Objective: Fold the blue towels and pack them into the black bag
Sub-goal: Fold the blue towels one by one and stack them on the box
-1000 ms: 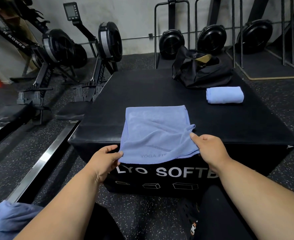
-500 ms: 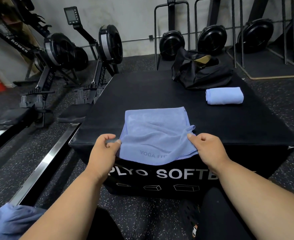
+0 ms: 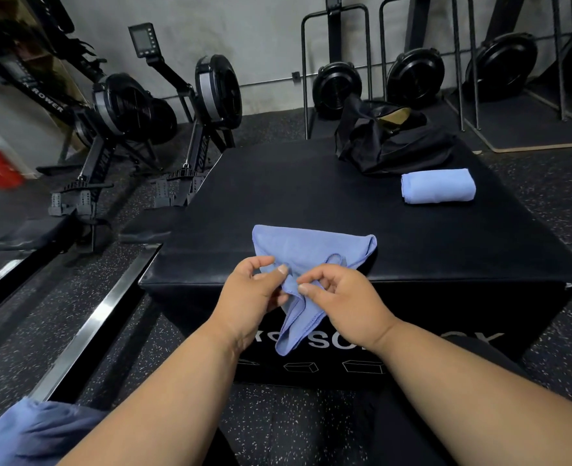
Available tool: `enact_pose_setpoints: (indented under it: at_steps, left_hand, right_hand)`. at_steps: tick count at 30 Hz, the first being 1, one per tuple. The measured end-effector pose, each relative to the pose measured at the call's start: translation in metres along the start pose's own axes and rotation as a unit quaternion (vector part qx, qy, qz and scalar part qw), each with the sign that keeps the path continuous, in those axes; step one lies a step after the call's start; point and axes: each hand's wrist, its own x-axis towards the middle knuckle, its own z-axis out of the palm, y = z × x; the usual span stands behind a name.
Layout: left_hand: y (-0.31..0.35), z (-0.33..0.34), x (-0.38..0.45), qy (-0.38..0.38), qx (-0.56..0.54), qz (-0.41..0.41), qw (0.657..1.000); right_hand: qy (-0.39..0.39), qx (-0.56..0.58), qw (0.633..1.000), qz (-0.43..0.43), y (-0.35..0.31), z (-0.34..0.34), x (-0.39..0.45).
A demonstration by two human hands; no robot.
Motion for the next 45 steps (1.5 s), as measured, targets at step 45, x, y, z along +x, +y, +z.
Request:
enact_pose_setpoints:
  at_steps: [45]
  left_hand:
    - [-0.003,-0.015,-0.023,0.07,0.181,0.1,0.976]
  right_hand:
    - [-0.083,-0.029,0.996,0.006,-0.005,0.013,0.005]
